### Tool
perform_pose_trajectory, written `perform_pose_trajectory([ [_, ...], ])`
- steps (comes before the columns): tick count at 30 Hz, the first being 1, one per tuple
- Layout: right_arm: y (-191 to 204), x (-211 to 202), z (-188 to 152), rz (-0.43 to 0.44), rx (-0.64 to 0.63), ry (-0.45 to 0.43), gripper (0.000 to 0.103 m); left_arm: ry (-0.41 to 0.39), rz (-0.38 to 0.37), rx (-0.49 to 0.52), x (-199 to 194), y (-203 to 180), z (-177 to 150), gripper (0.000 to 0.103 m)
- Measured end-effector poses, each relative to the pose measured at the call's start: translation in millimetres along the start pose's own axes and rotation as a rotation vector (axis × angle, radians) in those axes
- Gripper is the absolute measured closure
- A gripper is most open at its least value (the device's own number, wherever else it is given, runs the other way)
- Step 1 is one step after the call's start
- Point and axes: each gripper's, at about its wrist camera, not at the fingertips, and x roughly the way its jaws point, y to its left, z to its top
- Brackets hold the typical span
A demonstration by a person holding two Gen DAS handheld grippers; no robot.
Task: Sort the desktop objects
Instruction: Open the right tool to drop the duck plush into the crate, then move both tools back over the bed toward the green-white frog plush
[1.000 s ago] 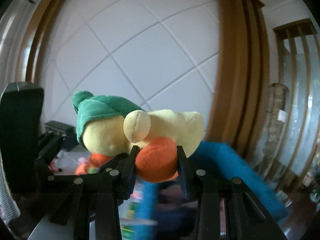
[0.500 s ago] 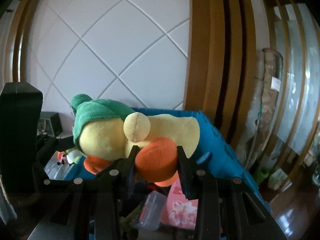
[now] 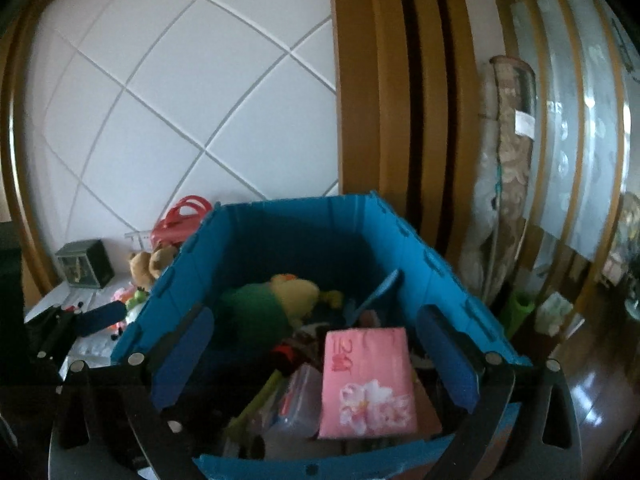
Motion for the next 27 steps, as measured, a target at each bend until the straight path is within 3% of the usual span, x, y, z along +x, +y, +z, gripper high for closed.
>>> perform_pose_trajectory([
  [7,1,-17,-5,0.018,0.024,-0.019,0.000,-0.037,-0.033,-0.076,-32,23,-8,0.015],
  [12,23,-34,-3,0.053,0.021,-0.068,0.000,-0.099,-0.015,-0.095,-63,52,-15,0.014],
  [22,131,-48,9,0.177,-0.059,-0.139,0.000,-0.183,0.094,-0.201,-103,173,-47,0.010],
  [27,212,-56,13,0.224,-0.093,-0.175,0.000,-0.140,0.141,-0.232,-105,260,-74,0.008],
])
